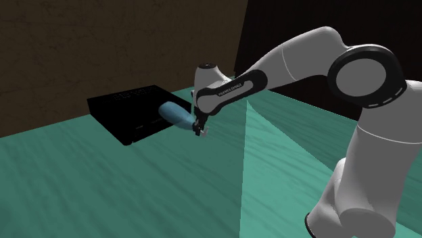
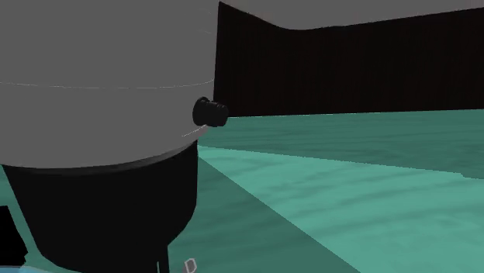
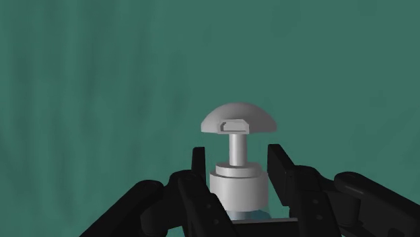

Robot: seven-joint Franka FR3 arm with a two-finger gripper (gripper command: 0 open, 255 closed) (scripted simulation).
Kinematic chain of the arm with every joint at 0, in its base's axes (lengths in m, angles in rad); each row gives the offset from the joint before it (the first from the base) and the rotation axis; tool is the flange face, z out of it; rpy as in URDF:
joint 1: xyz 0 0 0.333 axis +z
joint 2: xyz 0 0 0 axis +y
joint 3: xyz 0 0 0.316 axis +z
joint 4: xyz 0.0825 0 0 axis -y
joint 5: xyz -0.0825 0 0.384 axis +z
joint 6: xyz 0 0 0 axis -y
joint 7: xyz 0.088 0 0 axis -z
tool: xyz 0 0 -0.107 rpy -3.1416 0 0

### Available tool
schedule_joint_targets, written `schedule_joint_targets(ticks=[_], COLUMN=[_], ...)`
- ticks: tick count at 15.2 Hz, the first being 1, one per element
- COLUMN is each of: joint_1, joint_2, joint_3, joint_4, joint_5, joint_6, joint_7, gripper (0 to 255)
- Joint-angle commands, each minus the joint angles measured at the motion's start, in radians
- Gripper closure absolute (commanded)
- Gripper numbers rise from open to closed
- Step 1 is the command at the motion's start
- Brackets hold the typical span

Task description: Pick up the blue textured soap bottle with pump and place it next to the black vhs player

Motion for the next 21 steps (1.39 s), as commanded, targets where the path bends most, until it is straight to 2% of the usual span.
schedule_joint_targets(ticks=[1,10,11,16,20,21], joint_1=[0.0,-0.001,-0.001,-0.001,0.01,0.01], joint_2=[0.015,0.027,0.027,0.027,-0.054,-0.054], joint_3=[0.0,0.0,0.0,0.0,0.005,0.005], joint_4=[-0.013,-0.019,-0.019,-0.019,0.01,0.01], joint_5=[-0.001,-0.002,-0.002,-0.002,-0.002,-0.002], joint_6=[0.028,0.046,0.046,0.046,-0.064,-0.064], joint_7=[0.004,0.006,0.006,0.006,0.007,0.007], gripper=[255,255,0,0,0,0])
